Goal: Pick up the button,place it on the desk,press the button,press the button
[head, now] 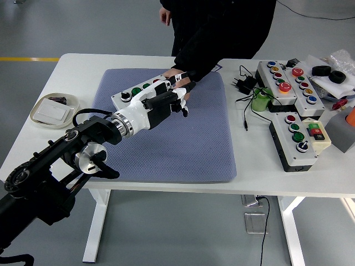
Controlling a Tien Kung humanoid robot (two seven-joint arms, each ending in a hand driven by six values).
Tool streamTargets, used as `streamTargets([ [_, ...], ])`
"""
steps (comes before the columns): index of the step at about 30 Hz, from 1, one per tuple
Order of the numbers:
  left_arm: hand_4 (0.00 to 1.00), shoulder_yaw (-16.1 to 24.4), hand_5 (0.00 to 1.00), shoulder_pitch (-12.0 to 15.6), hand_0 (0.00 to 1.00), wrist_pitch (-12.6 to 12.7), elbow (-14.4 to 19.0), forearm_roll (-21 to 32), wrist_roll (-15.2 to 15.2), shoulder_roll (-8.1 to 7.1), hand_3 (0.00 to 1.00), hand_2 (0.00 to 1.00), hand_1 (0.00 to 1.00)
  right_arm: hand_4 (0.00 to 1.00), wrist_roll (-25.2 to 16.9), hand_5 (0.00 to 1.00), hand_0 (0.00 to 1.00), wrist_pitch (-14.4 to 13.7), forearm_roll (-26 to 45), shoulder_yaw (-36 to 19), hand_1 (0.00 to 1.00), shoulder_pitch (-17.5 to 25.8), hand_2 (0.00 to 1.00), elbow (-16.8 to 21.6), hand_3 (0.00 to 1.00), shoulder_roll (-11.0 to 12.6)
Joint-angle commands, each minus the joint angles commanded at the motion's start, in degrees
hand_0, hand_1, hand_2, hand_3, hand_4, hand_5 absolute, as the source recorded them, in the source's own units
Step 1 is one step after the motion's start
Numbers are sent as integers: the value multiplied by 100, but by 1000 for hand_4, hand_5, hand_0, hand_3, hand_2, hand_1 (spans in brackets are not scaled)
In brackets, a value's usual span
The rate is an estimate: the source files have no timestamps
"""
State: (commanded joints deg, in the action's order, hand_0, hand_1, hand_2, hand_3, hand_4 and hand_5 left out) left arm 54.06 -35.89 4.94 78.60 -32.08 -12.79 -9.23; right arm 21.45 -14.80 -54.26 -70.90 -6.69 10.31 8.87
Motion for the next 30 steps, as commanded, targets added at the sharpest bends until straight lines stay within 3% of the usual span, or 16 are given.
streamTargets([
  [5, 622, 320, 308, 68, 153, 411, -146, -214, 189, -41, 921, 155, 111, 265, 4, 289, 643, 1, -14, -8, 535, -2, 620, 0, 615, 0],
  [6, 751, 385, 598, 81, 245, 480, -177, -205, 222, -49, 992, 379, 355, 265, 5, 289, 643, 1, -17, -10, 535, -2, 620, 0, 614, 0],
  [11, 751, 710, 598, 156, 245, 551, -347, -373, 320, -150, 992, 379, 355, 265, 11, 289, 643, 1, -32, -14, 535, -12, 620, 0, 614, -2],
  [12, 785, 784, 761, 180, 532, 553, -402, -410, 342, -207, 998, 595, 612, 265, 12, 289, 643, -1, -34, -23, 535, -13, 619, 0, 614, -4],
  [17, 785, 1093, 761, 294, 532, 574, -581, -451, 429, -348, 998, 595, 612, 265, 12, 289, 643, -1, -37, -29, 535, -16, 619, 0, 614, -8],
  [18, 811, 1134, 881, 311, 721, 580, -607, -450, 443, -357, 998, 776, 761, 265, 13, 289, 643, -1, -41, -31, 535, -16, 620, 0, 614, -8],
  [23, 811, 1461, 881, 438, 721, 631, -766, -433, 527, -388, 998, 776, 761, 265, 17, 289, 643, 0, -56, -35, 535, -15, 620, 0, 614, -14],
  [24, 818, 1507, 928, 461, 849, 642, -791, -434, 536, -391, 998, 891, 866, 265, 19, 289, 643, 0, -61, -39, 535, -15, 620, 0, 615, -15],
  [29, 818, 1590, 928, 593, 849, 701, -855, -574, 614, -471, 998, 891, 866, 265, 23, 289, 643, -5, -59, -36, 535, -18, 620, 0, 615, -17],
  [30, 824, 1602, 946, 636, 897, 732, -877, -694, 628, -503, 998, 963, 915, 265, 23, 289, 643, -6, -55, -37, 535, -19, 620, 0, 615, -17],
])
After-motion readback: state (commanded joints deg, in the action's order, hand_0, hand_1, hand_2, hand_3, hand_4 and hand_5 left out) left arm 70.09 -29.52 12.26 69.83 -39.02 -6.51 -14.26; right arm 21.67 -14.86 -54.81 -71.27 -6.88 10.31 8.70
